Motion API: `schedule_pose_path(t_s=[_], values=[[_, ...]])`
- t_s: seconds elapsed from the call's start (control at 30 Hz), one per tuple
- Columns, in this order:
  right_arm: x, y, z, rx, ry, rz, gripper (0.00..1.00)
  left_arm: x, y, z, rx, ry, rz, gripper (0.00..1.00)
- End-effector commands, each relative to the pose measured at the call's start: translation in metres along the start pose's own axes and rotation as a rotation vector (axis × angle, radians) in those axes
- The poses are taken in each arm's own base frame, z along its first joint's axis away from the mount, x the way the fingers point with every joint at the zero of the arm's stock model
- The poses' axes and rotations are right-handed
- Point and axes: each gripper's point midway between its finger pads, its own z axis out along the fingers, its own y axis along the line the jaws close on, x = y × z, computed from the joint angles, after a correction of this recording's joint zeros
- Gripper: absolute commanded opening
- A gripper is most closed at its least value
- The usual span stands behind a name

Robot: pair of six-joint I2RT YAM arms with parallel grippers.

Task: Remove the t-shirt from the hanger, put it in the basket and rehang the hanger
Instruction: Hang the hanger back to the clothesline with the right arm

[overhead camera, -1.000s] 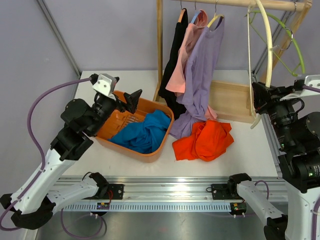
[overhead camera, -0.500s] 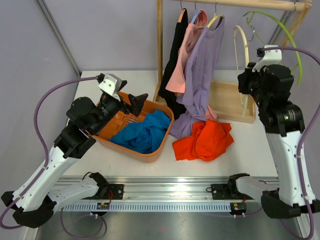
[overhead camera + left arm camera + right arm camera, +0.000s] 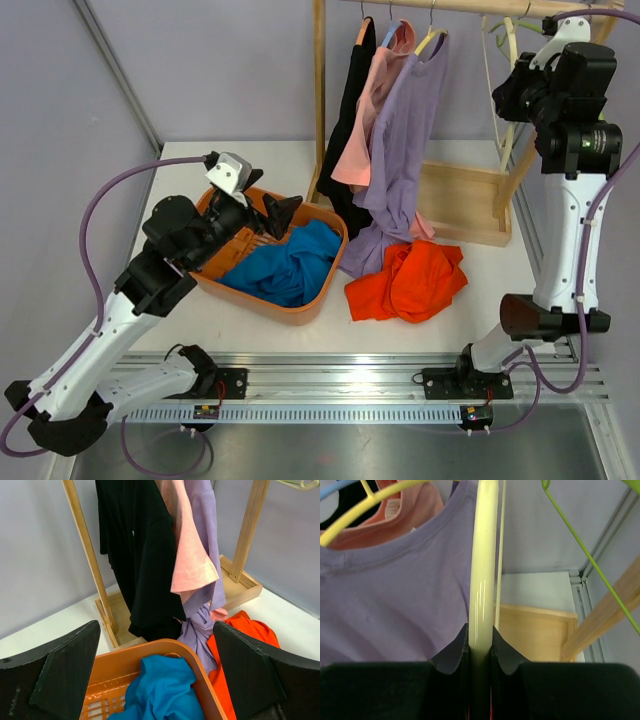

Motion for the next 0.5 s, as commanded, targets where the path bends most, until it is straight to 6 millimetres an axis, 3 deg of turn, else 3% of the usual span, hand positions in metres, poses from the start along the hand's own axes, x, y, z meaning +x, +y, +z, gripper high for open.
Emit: schedule_pose_path(t_s=[0.0, 0.07, 0.13, 0.3, 0.47], values=[[-0.033, 0.012, 0.004, -0.085, -0.072, -0.009, 0.0, -0.011, -0.006, 0.002, 0.026, -0.054, -0.039, 0.99], [-0.027, 0.004, 0.021, -0.072, -0.042, 0.008, 0.0, -0.009, -0.014, 0.004, 0.067, -0.045, -0.046, 0.99], [-0.031, -0.003, 0.025, -0.058, -0.057, 0.023, 0.0, -0.002, -0.018, 0.008, 0.094, -0.027, -0.05, 0.99], [0.0, -0.003, 0.044, -0.09, 0.045, 0.052, 0.0, 0.024, -0.047, 0.017, 0.248, 0.054, -0.082, 0.99], [0.02, 0.001, 0.041, -0.138, 0.108, 0.056, 0.0, 0.06, -0.077, 0.031, 0.376, 0.143, -0.113, 0.99]])
